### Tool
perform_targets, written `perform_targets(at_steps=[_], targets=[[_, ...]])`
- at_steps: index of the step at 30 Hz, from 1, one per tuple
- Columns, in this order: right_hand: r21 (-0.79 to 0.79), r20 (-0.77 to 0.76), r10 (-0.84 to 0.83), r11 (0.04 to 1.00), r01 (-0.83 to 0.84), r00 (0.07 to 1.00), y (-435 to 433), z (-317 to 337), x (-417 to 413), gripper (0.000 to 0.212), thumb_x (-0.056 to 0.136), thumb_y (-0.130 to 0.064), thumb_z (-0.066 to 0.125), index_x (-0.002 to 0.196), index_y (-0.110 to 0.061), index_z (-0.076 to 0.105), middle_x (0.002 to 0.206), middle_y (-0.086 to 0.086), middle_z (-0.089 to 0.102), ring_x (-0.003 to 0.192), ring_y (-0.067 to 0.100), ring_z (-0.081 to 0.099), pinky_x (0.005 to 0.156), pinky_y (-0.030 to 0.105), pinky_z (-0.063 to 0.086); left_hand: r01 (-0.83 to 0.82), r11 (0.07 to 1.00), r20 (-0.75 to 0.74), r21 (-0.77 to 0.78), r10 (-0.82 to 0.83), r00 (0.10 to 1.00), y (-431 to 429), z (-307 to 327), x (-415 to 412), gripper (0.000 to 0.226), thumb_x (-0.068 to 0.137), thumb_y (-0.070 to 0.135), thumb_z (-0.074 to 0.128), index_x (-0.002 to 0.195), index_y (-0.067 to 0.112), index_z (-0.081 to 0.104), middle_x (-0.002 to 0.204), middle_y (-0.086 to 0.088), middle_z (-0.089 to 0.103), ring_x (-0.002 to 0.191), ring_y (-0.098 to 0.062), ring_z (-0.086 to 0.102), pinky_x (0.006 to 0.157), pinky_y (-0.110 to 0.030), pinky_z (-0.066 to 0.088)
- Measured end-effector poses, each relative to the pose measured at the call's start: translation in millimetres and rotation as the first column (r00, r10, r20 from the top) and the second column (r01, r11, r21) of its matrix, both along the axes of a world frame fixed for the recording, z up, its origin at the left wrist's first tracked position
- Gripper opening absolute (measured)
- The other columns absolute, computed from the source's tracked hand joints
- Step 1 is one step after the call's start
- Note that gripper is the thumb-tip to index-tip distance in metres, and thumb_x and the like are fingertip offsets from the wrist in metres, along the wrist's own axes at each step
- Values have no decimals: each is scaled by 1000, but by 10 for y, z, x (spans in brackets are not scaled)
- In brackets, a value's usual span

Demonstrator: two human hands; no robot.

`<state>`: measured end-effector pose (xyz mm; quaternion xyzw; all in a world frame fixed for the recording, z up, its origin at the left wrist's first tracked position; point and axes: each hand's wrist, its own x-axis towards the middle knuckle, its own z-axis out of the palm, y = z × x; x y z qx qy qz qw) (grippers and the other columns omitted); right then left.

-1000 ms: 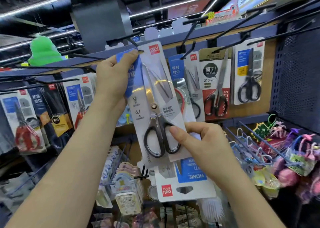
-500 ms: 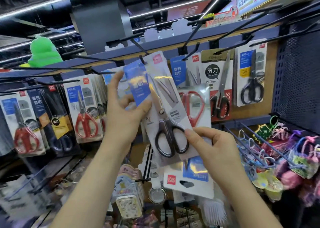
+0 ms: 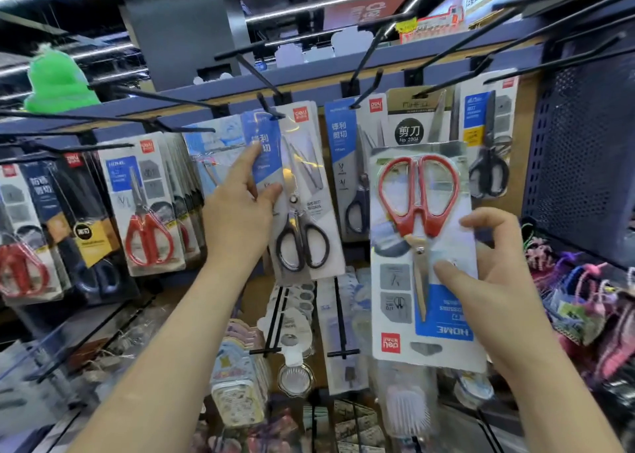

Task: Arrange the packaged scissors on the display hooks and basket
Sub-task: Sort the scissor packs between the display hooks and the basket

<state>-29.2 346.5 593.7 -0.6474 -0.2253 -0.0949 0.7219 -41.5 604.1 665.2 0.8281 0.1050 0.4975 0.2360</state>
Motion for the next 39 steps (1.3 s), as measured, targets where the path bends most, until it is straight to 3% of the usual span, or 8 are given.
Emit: perform_targets(at_steps=[6,12,15,18,21,27,32,39], targets=[[-71,-14,103,992,-104,995,-147,26,34,56,90,10,59,121,-38,59,100,0,77,92,23,74,88,53,56,-132,979,-1,158,134,991,-31,-32,-78,54,95,37,58,144,25,39,116,-7,53,102,-25,54,80,-36,42],[-300,116,204,940,-161,972,-259,136,29,48,83,5,71,98,-40,75,91,-9,78,86,7,74,75,22,57,496,851,21,172,-507,862,-554,61,-497,46,92,29,65,133,38,46,110,13,57,97,-6,59,80,-15,49],[-428,190,234,894,-134,954,-294,214,-23,43,82,0,75,93,-42,74,85,-14,77,80,2,72,70,18,55,653,754,-207,69,-629,749,-715,61,-562,55,84,26,76,128,47,50,100,21,61,92,-5,65,82,-18,50],[-495,315,161,869,17,935,-296,237,-46,33,79,-14,79,92,-43,72,83,-19,75,77,0,70,72,26,55,643,764,-91,-52,-645,759,-675,-7,-605,37,74,14,79,100,37,66,90,16,67,83,-6,66,78,-23,52],[-409,363,26,902,134,931,-404,224,23,24,69,-34,85,85,-45,71,75,-19,73,64,-1,66,59,16,52,631,738,108,-237,-626,772,-519,-104,-671,33,69,10,80,89,34,69,87,9,70,81,-11,67,71,-25,55],[186,47,284,940,-288,958,-304,144,54,50,66,-51,68,114,-36,67,102,1,76,80,10,72,65,24,59,599,517,463,-612,-380,801,-550,-443,-722,26,69,15,71,93,20,62,74,7,70,69,-12,68,61,-30,59],[304,1,114,946,-109,994,76,167,-9,33,100,-21,52,97,-48,71,91,-12,75,74,4,68,56,23,55,557,376,485,-741,-274,830,-746,-760,-774,22,79,18,67,100,18,59,84,0,69,79,-22,65,73,-43,57],[458,-31,286,856,-241,958,232,298,76,22,74,-26,67,95,-30,73,91,-5,77,80,11,73,62,31,60,475,317,319,-821,-437,841,-627,-952,-937,20,68,15,82,84,16,70,96,-18,66,77,-25,67,67,-37,58]])
